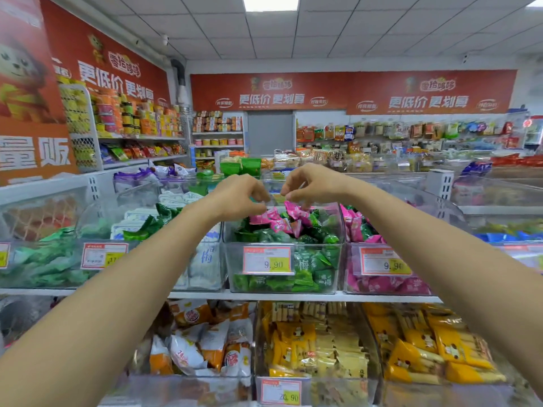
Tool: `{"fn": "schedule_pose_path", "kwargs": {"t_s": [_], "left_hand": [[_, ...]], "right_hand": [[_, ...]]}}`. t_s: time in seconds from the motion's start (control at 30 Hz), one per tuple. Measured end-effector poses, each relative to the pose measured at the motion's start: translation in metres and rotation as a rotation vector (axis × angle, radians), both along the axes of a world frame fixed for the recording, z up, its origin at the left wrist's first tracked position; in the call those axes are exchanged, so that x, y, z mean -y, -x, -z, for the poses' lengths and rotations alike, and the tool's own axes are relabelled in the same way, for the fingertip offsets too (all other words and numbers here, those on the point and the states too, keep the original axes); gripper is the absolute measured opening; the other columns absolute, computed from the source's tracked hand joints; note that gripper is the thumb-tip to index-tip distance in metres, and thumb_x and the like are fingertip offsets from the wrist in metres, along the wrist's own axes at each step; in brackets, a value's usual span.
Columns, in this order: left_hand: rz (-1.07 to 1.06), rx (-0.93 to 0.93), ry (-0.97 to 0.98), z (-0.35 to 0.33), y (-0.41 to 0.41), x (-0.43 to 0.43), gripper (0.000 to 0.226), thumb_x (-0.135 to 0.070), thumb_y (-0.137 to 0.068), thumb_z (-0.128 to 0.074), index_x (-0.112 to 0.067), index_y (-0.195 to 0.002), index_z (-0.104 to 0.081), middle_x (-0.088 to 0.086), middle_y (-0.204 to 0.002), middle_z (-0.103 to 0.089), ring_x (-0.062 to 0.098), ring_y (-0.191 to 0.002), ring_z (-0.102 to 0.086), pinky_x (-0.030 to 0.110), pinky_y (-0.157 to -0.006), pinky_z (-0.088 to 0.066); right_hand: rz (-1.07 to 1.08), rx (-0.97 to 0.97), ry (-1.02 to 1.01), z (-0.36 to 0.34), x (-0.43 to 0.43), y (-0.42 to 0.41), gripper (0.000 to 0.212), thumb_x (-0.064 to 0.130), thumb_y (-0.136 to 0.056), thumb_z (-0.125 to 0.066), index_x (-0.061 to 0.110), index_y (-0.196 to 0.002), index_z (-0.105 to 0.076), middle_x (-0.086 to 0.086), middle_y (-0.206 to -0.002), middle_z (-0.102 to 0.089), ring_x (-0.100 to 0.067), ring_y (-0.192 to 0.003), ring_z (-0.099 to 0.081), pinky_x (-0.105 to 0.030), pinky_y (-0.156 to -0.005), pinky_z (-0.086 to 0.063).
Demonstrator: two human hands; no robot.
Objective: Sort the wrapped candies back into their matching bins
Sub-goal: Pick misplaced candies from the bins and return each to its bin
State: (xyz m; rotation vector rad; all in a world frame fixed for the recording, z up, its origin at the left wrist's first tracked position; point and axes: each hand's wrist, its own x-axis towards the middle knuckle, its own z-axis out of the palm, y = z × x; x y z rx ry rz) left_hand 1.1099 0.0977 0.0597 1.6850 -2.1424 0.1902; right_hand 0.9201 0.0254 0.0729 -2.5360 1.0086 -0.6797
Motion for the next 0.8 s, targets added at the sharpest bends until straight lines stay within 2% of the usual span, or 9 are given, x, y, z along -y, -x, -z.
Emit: {"fn": "schedule_pose_path", "kwargs": {"t_s": [0.07,0.13,0.2,0.3,0.37,0.47,0.63,0.7,0.8], "left_hand": [[0.053,-0.082,0.03,-0.004,-0.011,0.005,0.017,-0.024,-0.086,-0.068,-0.023,-0.102,-0.074,0.001,-0.105,-0.073,0.016,-0.097,-0.065,0.036,-0.088,-0.052],[0.12,-0.147,0.042,-0.006,-0.022,0.01,0.012,-0.021,-0.087,-0.068,-0.022,-0.098,-0.074,0.002,-0.099,-0.074,0.015,-0.09,-0.066,0.033,-0.082,-0.054],[0.174,-0.188,0.046,-0.005,-0.031,0.016,0.013,-0.019,-0.089,-0.066,-0.02,-0.098,-0.075,0.003,-0.096,-0.075,0.012,-0.085,-0.067,0.028,-0.078,-0.053],[0.251,-0.204,0.032,-0.004,-0.042,0.024,0.013,-0.02,-0.09,-0.065,-0.021,-0.098,-0.075,0.002,-0.096,-0.074,0.013,-0.088,-0.067,0.033,-0.082,-0.055],[0.291,-0.215,0.024,-0.003,-0.047,0.029,0.014,-0.022,-0.09,-0.065,-0.02,-0.101,-0.074,0.0,-0.099,-0.074,0.013,-0.091,-0.067,0.036,-0.085,-0.055],[0.326,-0.245,0.018,-0.005,-0.048,0.034,0.023,-0.025,-0.091,-0.066,-0.015,-0.111,-0.069,0.001,-0.105,-0.072,0.013,-0.096,-0.065,0.028,-0.085,-0.052],[0.368,-0.357,-0.096,-0.005,-0.034,0.035,0.054,-0.043,-0.085,-0.069,-0.011,-0.127,-0.06,0.002,-0.113,-0.069,0.017,-0.101,-0.066,0.032,-0.091,-0.054],[0.431,-0.472,-0.181,-0.004,-0.03,0.033,0.048,-0.04,-0.085,-0.07,-0.01,-0.121,-0.063,0.005,-0.106,-0.073,0.019,-0.093,-0.069,0.031,-0.086,-0.056],[0.475,-0.656,-0.23,-0.005,-0.031,0.029,0.027,-0.024,-0.086,-0.072,-0.009,-0.108,-0.068,0.015,-0.096,-0.073,0.02,-0.082,-0.067,0.032,-0.084,-0.056]], "right_hand": [[0.104,-0.098,-0.013,0.002,0.01,-0.012,0.02,0.009,-0.09,-0.065,0.007,-0.11,-0.065,-0.012,-0.11,-0.065,-0.019,-0.077,-0.065,-0.039,-0.077,-0.058],[0.22,-0.262,-0.035,0.009,0.018,-0.023,0.037,0.008,-0.088,-0.067,0.011,-0.124,-0.059,-0.009,-0.126,-0.057,-0.028,-0.094,-0.063,-0.037,-0.074,-0.058],[0.316,-0.373,-0.124,0.018,0.023,-0.033,0.048,0.007,-0.085,-0.07,0.013,-0.13,-0.056,-0.008,-0.128,-0.054,-0.025,-0.089,-0.061,-0.027,-0.06,-0.054],[0.399,-0.409,-0.125,0.031,0.029,-0.039,0.036,0.012,-0.079,-0.077,0.009,-0.114,-0.066,-0.009,-0.114,-0.065,-0.019,-0.075,-0.06,-0.026,-0.059,-0.053],[0.414,-0.33,-0.107,0.03,0.027,-0.035,0.032,0.016,-0.077,-0.08,0.008,-0.105,-0.067,-0.008,-0.103,-0.067,-0.018,-0.075,-0.061,-0.026,-0.059,-0.052],[0.348,-0.002,-0.154,0.017,0.015,-0.024,0.023,0.013,-0.083,-0.073,0.006,-0.103,-0.063,-0.005,-0.092,-0.064,-0.011,-0.07,-0.058,-0.019,-0.057,-0.047],[0.162,0.394,-0.256,-0.002,-0.016,-0.026,0.031,0.005,-0.088,-0.065,-0.001,-0.117,-0.055,-0.01,-0.088,-0.066,-0.015,-0.065,-0.066,-0.024,-0.065,-0.057],[0.13,0.492,-0.298,-0.001,-0.025,-0.033,0.033,0.006,-0.088,-0.066,0.001,-0.117,-0.052,-0.015,-0.093,-0.065,-0.02,-0.071,-0.07,-0.025,-0.071,-0.06],[0.059,0.531,-0.303,-0.001,-0.03,-0.038,0.02,0.011,-0.088,-0.067,-0.001,-0.102,-0.06,-0.024,-0.102,-0.067,-0.026,-0.081,-0.07,-0.033,-0.08,-0.06]]}}
